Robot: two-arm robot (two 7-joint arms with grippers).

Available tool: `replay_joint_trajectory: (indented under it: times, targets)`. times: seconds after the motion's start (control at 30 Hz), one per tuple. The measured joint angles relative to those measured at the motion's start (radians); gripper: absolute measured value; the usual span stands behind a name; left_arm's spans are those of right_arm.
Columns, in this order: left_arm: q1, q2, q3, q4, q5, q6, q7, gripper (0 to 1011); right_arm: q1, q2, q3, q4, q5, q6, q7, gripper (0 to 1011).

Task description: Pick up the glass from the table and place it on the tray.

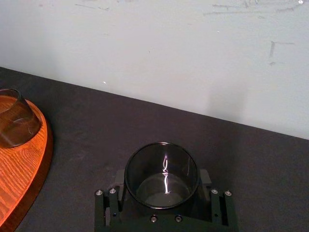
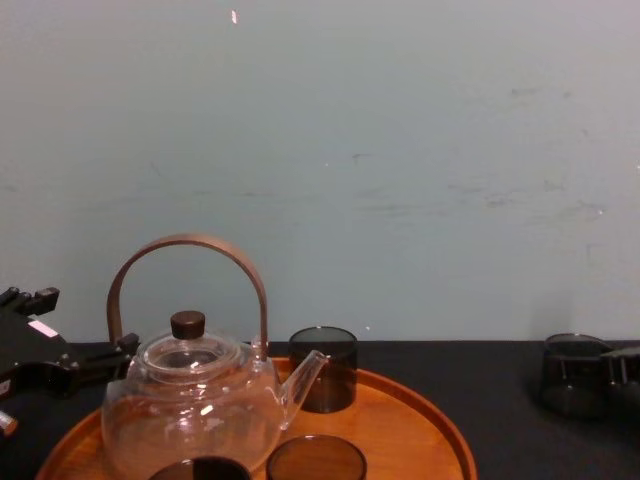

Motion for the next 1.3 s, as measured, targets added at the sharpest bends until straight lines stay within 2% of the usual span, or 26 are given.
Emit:
replay_joint_trajectory:
  times: [0.37, 0.53, 0.97, 1.3]
  targets:
    - [0.0, 0.0, 0.0, 0.0, 0.0, 0.0, 0.0, 1009, 0.003, 0.0, 0.009, 0.01, 0.014, -0.006, 0.035, 904]
    - [0.0, 0.0, 0.0, 0.0, 0.0, 0.0, 0.0, 1010, -0.007, 0.007, 0.012, -0.018, 0.023, -0.001, 0.051, 904]
    - [0.0, 0.0, 0.0, 0.0, 0.0, 0.0, 0.0, 1010, -0.084, 0.041, 0.0, -0.203, 0.05, 0.045, 0.054, 904]
    - [0.0, 0.0, 0.0, 0.0, 0.0, 0.0, 0.0, 1010, -0.135, 0.063, -0.04, -0.346, 0.07, 0.07, 0.057, 905]
